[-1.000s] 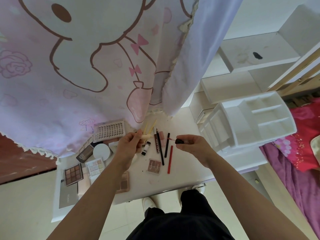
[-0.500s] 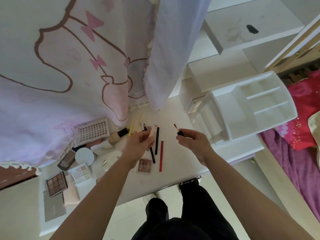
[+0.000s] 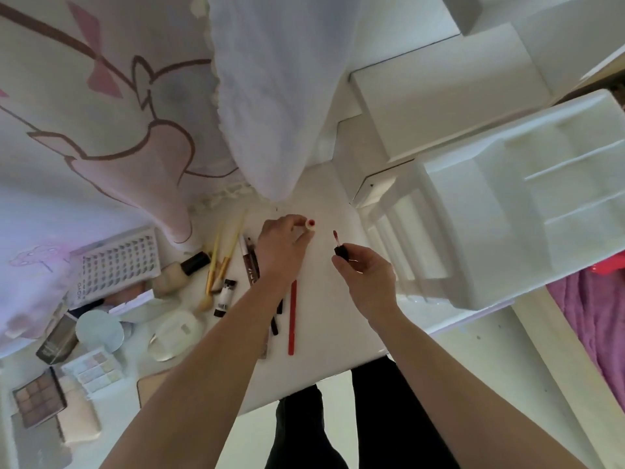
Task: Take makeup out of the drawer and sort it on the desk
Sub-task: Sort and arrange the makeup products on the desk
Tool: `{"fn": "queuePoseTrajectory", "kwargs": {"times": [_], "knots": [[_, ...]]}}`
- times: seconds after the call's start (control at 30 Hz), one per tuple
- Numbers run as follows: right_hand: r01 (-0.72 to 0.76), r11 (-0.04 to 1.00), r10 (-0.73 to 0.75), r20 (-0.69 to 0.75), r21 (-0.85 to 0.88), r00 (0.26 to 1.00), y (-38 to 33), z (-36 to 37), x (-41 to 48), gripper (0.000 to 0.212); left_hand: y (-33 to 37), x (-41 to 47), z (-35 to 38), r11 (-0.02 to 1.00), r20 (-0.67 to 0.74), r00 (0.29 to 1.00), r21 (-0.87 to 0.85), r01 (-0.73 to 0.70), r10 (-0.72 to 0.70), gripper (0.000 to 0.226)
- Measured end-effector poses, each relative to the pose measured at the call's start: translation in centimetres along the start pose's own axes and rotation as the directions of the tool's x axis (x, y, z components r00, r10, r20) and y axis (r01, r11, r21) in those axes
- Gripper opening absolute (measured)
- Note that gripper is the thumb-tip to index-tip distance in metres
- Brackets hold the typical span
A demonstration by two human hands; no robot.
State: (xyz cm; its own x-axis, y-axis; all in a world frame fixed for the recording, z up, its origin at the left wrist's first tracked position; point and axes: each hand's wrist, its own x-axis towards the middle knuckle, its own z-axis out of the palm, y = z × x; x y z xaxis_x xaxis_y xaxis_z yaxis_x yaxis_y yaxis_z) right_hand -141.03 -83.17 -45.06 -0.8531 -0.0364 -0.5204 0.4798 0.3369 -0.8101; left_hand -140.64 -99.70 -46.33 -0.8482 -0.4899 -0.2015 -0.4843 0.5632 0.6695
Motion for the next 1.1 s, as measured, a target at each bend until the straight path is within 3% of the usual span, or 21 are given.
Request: {"fn": "queuePoseTrajectory", "kwargs": {"times": [0.23,0.47,0.57,0.77,0.97,1.1], "knots": [[0.047,0.998,-0.050,-0.062,-0.040,0.997,-0.7,1.5,2.3,0.020,0.0,0.5,1.1,0.999,-0.050,0.998,0.013,-0.039,0.040,0.024],[0.285,0.908,-0.319,-0.066,-0.308,0.946,-1.0,3.2,5.7,0.025,-0.8,0.9,1.9,1.000,-0.057,0.998,-0.003,-0.015,0.015,0.024],[0.311,0.868,-0.365,-0.074,-0.386,0.928,-1.0,3.7,6.7,0.025,-1.0,1.4,2.3,0.998,-0.062,0.998,-0.059,-0.020,0.017,0.021],[0.321,0.847,-0.371,-0.039,-0.423,0.928,-1.0,3.9,7.2,0.029,-0.9,1.5,2.6,0.999,-0.058,0.998,-0.026,-0.026,0.024,0.024],[0.295,0.846,-0.287,0.087,-0.445,0.954,-1.3,2.8,5.9,0.048,-0.4,-0.1,0.4,1.000,0.075,0.997,-0.005,0.005,-0.004,0.055],[0.178,0.874,-0.158,0.082,-0.452,0.984,-0.7,2.1,2.6,0.046,-1.3,-3.5,-3.2,0.997,0.004,0.999,0.062,-0.037,0.037,0.045]]}}
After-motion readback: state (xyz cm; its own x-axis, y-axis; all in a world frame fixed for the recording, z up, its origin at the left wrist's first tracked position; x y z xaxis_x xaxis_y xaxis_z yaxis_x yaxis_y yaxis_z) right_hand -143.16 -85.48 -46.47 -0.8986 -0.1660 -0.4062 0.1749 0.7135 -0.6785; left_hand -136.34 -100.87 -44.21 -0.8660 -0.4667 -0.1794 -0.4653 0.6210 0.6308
